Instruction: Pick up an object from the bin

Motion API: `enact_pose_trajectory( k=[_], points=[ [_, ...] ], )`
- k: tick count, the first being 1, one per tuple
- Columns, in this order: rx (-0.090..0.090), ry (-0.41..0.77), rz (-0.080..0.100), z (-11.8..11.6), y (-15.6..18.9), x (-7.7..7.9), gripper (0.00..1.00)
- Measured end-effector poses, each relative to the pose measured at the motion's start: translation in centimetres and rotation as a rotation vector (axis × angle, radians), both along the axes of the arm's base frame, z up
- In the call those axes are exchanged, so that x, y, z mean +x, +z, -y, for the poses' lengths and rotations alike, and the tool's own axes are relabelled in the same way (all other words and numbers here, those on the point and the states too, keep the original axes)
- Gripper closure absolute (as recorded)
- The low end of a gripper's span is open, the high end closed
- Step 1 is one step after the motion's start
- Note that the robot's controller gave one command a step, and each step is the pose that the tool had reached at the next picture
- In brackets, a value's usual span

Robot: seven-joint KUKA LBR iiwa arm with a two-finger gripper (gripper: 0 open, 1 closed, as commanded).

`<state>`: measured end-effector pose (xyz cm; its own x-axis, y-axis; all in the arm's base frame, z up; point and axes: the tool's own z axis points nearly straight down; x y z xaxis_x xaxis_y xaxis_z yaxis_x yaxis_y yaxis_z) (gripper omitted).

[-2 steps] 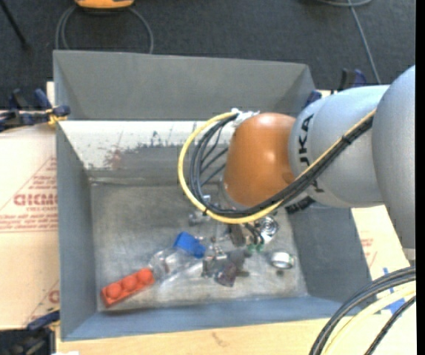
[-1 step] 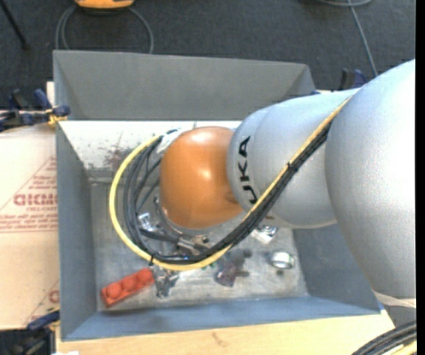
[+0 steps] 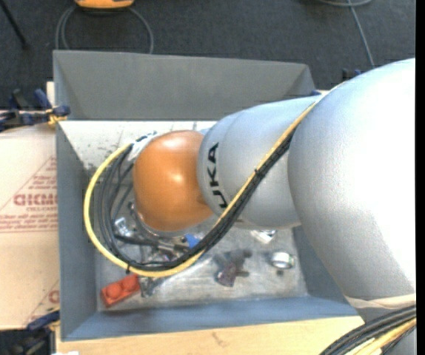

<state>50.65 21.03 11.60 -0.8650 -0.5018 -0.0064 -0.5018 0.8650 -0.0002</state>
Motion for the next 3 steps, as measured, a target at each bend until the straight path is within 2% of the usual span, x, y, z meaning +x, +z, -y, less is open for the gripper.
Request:
enact_pose_trajectory(
  k=[1, 2, 3],
  points=[
    [0.000, 0.060, 0.002, 0.04, -4.39, -0.88, 0.00],
    [0.000, 0.056, 0.000, 0.05, -4.24, -0.71, 0.00],
    [0.001, 0.055, 0.005, 0.01, -3.98, -0.52, 1.00]
  ],
)
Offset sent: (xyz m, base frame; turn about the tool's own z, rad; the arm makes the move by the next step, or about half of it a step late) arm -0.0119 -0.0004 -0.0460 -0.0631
